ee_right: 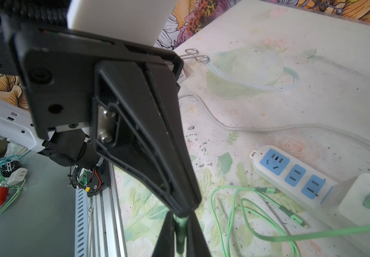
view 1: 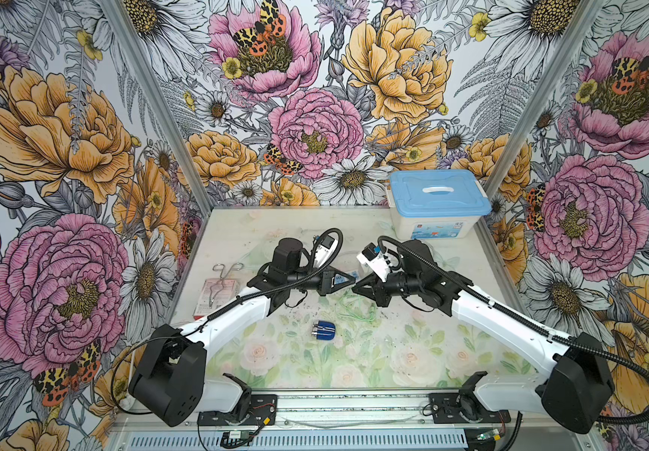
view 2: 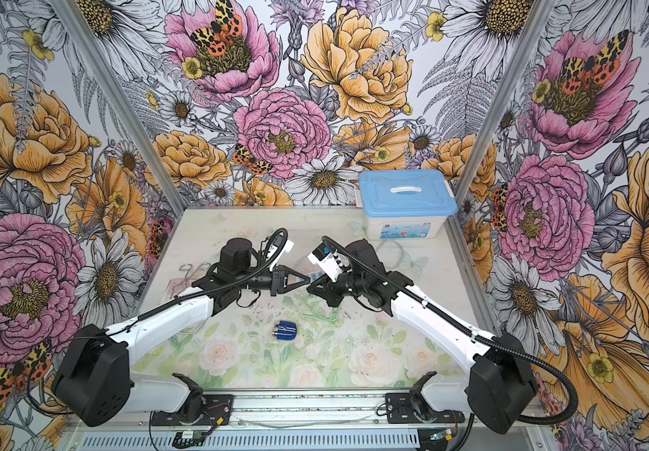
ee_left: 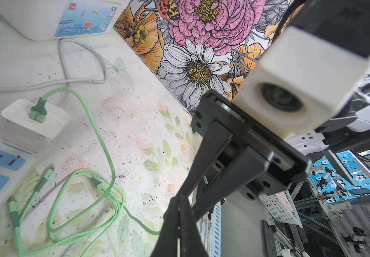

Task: Charge the electric shaver
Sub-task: Pick up the charging cable from the center of the board.

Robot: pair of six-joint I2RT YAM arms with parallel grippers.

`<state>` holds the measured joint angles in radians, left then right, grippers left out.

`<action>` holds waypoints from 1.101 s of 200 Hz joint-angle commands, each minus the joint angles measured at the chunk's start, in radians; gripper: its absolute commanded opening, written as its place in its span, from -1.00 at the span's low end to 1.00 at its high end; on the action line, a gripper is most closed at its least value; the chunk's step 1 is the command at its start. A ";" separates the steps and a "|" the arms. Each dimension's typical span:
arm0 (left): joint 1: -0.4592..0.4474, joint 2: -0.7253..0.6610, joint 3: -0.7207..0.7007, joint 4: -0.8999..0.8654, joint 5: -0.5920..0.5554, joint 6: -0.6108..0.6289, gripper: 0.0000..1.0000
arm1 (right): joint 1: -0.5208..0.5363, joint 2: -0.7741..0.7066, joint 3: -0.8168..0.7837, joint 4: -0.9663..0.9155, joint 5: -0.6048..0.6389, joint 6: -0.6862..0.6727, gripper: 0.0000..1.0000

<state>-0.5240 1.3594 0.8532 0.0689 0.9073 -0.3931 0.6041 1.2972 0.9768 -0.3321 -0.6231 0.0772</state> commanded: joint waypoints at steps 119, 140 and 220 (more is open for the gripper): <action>0.061 -0.175 0.121 -0.520 -0.396 0.345 0.37 | -0.013 -0.026 -0.093 0.044 0.112 0.048 -1.00; 0.046 -0.216 0.148 -0.668 -0.537 0.462 0.47 | -0.013 -0.026 -0.130 0.043 0.167 0.066 -1.00; -0.297 -0.309 -0.047 -0.782 -0.872 0.840 0.78 | -0.023 -0.069 -0.203 0.048 0.234 0.091 -1.00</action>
<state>-0.8345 1.0622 0.8089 -0.6785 0.1623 0.2890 0.5892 1.2583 0.7860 -0.3027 -0.4137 0.1581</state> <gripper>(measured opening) 0.887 0.092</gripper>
